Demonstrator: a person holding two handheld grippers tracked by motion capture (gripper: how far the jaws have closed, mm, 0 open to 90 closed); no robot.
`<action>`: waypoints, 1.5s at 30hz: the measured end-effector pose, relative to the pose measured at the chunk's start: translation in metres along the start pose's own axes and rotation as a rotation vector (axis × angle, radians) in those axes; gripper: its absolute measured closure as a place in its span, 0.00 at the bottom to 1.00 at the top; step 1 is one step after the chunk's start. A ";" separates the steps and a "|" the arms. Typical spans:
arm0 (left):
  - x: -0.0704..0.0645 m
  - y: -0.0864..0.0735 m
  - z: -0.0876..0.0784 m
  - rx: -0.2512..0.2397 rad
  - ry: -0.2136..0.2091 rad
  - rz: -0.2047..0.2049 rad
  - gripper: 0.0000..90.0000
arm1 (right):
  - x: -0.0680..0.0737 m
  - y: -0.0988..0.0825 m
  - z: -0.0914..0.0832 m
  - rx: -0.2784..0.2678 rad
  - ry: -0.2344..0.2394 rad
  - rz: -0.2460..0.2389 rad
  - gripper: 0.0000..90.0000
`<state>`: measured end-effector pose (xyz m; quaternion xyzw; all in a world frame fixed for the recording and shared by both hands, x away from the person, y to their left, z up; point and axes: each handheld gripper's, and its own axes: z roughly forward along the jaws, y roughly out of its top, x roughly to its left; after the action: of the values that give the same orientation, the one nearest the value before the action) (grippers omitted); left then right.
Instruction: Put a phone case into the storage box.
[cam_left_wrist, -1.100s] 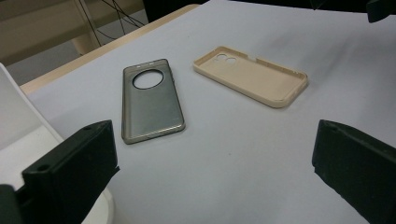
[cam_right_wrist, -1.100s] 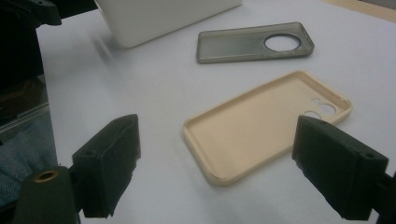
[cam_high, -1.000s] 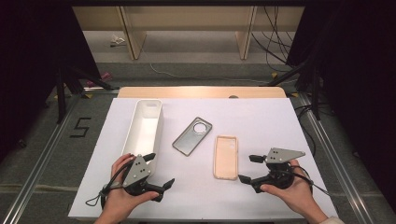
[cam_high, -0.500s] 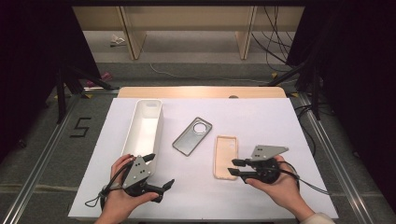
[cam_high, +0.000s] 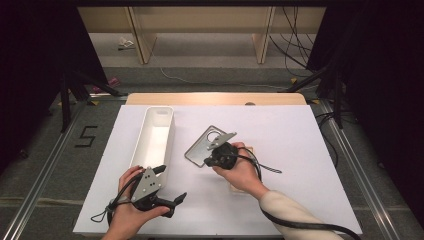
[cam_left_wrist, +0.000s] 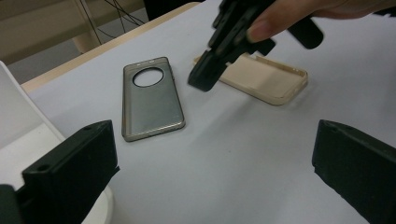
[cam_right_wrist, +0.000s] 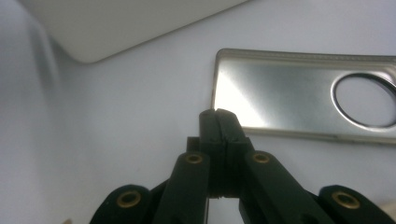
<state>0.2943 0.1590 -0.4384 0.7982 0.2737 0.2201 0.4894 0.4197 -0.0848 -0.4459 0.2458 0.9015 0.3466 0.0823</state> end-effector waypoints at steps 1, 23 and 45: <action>0.000 0.000 0.000 0.000 0.000 -0.001 0.00 | -0.001 0.005 0.009 0.013 -0.011 0.001 1.00; -0.002 -0.001 0.001 0.007 -0.015 0.007 0.00 | -0.002 0.021 0.055 0.173 -0.068 0.025 1.00; -0.004 -0.001 0.002 0.014 -0.019 0.013 0.00 | -0.017 -0.003 0.029 0.228 -0.058 -0.035 1.00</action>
<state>0.2927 0.1554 -0.4405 0.8054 0.2656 0.2136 0.4849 0.4423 -0.0779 -0.4698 0.2479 0.9364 0.2330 0.0857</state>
